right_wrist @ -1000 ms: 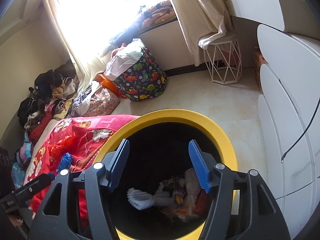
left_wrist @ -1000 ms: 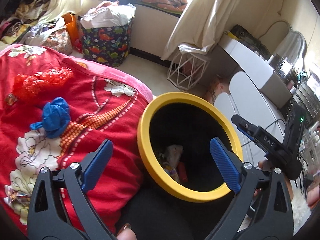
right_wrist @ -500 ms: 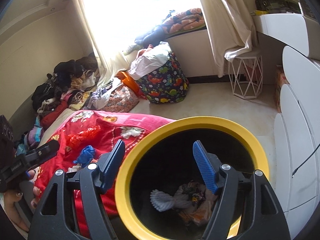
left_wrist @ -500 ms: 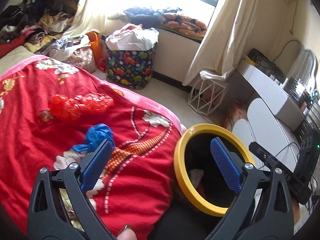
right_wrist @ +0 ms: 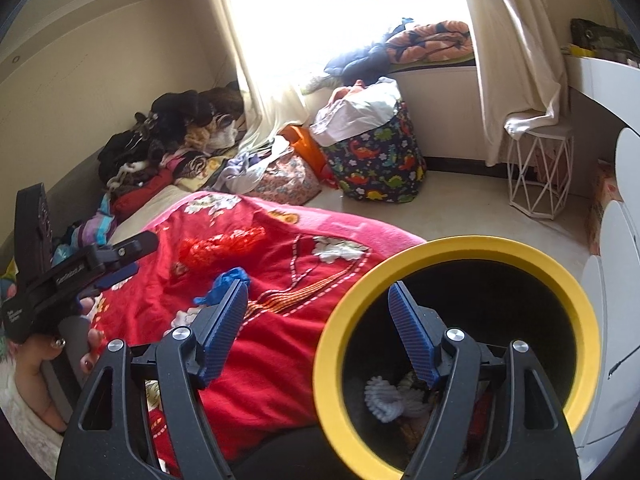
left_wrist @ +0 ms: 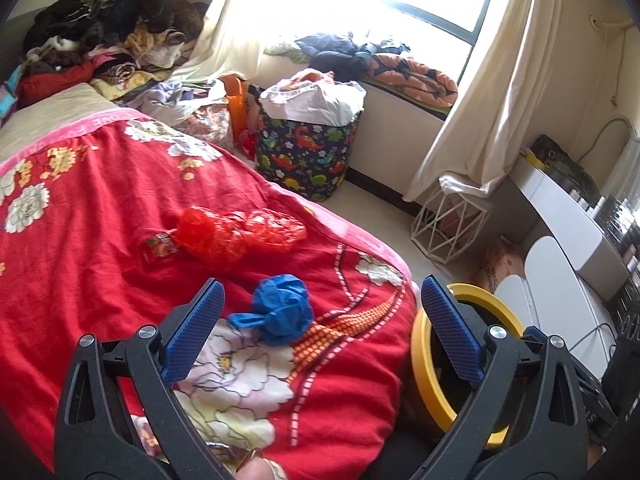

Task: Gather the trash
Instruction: 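Move both open tools back toward the red plastic bag and blue cloth, then grasp the blue cloth with the right tool while the left tool grasps a candy wrapper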

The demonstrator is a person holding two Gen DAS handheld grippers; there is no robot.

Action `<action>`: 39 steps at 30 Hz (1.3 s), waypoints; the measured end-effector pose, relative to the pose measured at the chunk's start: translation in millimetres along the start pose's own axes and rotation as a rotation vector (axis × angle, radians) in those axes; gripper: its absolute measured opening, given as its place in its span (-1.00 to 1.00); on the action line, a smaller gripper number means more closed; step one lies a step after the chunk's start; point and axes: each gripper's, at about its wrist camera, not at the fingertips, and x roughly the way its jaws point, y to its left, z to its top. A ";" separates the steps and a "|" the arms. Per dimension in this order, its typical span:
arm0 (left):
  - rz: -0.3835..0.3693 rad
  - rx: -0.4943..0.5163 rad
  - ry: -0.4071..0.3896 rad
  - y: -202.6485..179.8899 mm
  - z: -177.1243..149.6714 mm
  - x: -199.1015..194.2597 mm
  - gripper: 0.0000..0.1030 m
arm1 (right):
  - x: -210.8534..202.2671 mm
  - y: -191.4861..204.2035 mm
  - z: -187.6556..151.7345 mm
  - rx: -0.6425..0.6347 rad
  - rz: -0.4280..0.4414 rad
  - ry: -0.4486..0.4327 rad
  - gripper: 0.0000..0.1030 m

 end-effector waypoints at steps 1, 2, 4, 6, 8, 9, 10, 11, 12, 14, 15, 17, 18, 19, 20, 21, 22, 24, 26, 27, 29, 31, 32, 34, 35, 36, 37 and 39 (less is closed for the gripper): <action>0.010 -0.004 -0.003 4.8 0.5 -0.4 0.76 | 3.5 6.8 0.2 -0.014 0.011 0.006 0.37; 0.018 -0.010 -0.005 9.7 1.5 -0.6 0.76 | 6.1 11.1 0.2 -0.024 0.017 0.011 0.37; 0.036 -0.029 -0.006 22.5 3.2 0.1 0.76 | 13.1 20.0 0.6 -0.043 0.035 0.023 0.38; 0.060 -0.053 -0.005 37.4 4.2 1.1 0.76 | 22.0 28.2 1.0 -0.060 0.058 0.039 0.45; 0.077 -0.071 -0.002 49.2 4.7 2.0 0.76 | 33.5 38.2 -0.3 -0.085 0.072 0.062 0.45; 0.093 -0.079 0.002 57.5 5.1 3.4 0.76 | 39.0 42.7 -1.1 -0.095 0.077 0.073 0.45; 0.103 -0.083 0.005 62.8 5.3 4.1 0.76 | 46.1 48.6 -1.5 -0.110 0.082 0.085 0.45; 0.112 -0.088 0.007 68.8 5.4 4.8 0.75 | 51.5 53.0 -1.9 -0.121 0.089 0.095 0.45; 0.122 -0.092 0.011 75.1 5.7 6.0 0.71 | 58.8 58.7 -2.2 -0.133 0.094 0.109 0.45; 0.139 -0.101 0.022 86.9 7.2 9.2 0.61 | 69.8 67.9 -4.4 -0.156 0.103 0.126 0.45; 0.147 -0.102 0.024 92.5 8.3 10.6 0.55 | 75.2 71.4 -5.0 -0.165 0.108 0.134 0.45; 0.166 -0.095 0.042 102.0 11.0 16.4 0.44 | 86.6 80.6 -7.0 -0.189 0.112 0.150 0.45; 0.181 -0.084 0.064 107.7 13.1 22.8 0.35 | 92.6 85.0 -7.6 -0.201 0.114 0.158 0.45; 0.194 -0.079 0.080 111.3 14.2 27.4 0.24 | 98.8 88.2 -7.9 -0.210 0.115 0.168 0.45; 0.201 -0.075 0.092 115.1 15.3 31.7 0.18 | 104.2 91.7 -8.0 -0.215 0.120 0.176 0.45; 0.207 -0.069 0.104 119.2 16.6 36.7 0.12 | 110.1 94.3 -8.2 -0.221 0.123 0.183 0.45; 0.212 -0.059 0.114 122.7 18.0 41.7 0.06 | 115.3 97.5 -8.0 -0.230 0.122 0.188 0.45; 0.218 -0.037 0.138 129.1 20.3 52.2 -0.01 | 126.8 102.8 -7.7 -0.237 0.124 0.201 0.45; 0.219 -0.020 0.163 131.6 20.2 61.5 -0.05 | 138.6 106.1 -7.8 -0.231 0.126 0.218 0.45; 0.222 -0.012 0.180 134.0 20.0 67.5 -0.08 | 144.0 107.6 -7.1 -0.229 0.126 0.225 0.45; 0.227 -0.002 0.200 137.5 20.1 76.4 -0.16 | 156.9 111.8 -6.6 -0.229 0.125 0.241 0.45; 0.232 0.010 0.219 140.2 18.9 84.3 -0.19 | 168.7 114.0 -5.9 -0.232 0.120 0.258 0.45; 0.230 0.012 0.224 141.4 18.7 87.2 -0.19 | 175.6 114.6 -5.8 -0.231 0.115 0.268 0.45; 0.224 0.007 0.237 144.1 18.3 92.7 -0.19 | 186.9 113.9 -5.4 -0.216 0.111 0.290 0.45; 0.223 0.003 0.240 145.1 17.9 94.1 -0.19 | 193.7 113.4 -5.4 -0.205 0.111 0.304 0.45; 0.220 -0.004 0.243 146.8 17.8 95.5 -0.19 | 199.2 112.7 -6.0 -0.199 0.107 0.316 0.41; 0.218 -0.013 0.245 148.5 17.8 96.8 -0.19 | 203.0 111.9 -7.1 -0.196 0.109 0.327 0.30; 0.210 -0.025 0.242 149.4 18.4 97.7 -0.19 | 211.3 111.0 -10.7 -0.191 0.156 0.370 -0.30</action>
